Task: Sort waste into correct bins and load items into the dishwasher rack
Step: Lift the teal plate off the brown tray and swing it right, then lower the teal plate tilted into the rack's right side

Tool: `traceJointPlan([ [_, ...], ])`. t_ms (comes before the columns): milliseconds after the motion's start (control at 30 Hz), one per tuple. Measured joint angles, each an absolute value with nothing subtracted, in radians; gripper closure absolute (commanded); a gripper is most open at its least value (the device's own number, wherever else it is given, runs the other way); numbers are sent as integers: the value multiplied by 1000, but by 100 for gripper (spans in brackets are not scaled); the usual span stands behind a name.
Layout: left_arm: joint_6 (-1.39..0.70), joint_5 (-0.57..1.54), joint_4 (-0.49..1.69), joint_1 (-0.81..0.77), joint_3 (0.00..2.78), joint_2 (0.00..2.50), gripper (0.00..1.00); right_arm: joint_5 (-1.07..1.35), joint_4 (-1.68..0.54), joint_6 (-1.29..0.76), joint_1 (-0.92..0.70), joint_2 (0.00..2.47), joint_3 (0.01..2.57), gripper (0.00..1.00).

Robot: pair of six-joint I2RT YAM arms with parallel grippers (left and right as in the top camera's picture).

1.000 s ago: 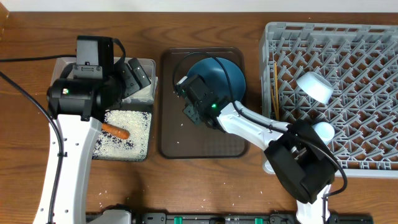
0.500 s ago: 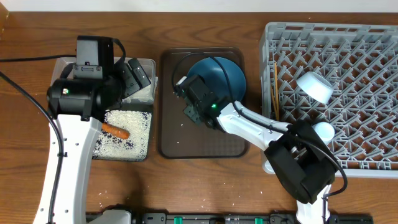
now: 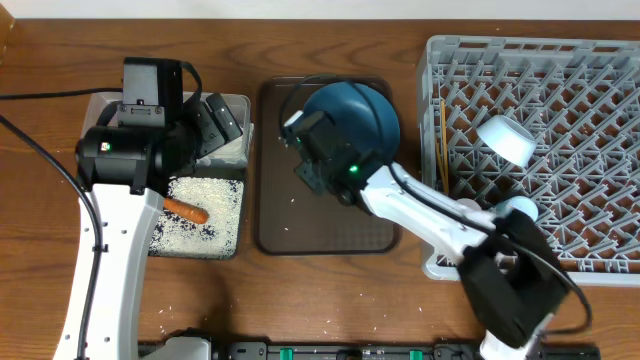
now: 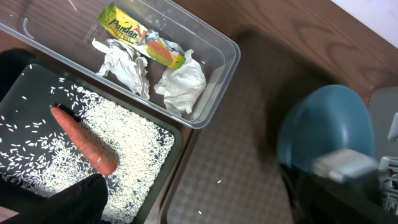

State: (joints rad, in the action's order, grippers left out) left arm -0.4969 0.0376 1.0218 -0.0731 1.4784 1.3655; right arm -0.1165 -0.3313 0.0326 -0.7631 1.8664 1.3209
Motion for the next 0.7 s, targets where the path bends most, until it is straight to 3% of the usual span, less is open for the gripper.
traceJointPlan([
  [300,-497,38,1022,-73,1478,1365,1,124,-426,-72,-668,1584,1321,99],
  [700,-497,38,1022,-73,1478,1365,1,942,-449,-169,-45,1421,1321,99],
])
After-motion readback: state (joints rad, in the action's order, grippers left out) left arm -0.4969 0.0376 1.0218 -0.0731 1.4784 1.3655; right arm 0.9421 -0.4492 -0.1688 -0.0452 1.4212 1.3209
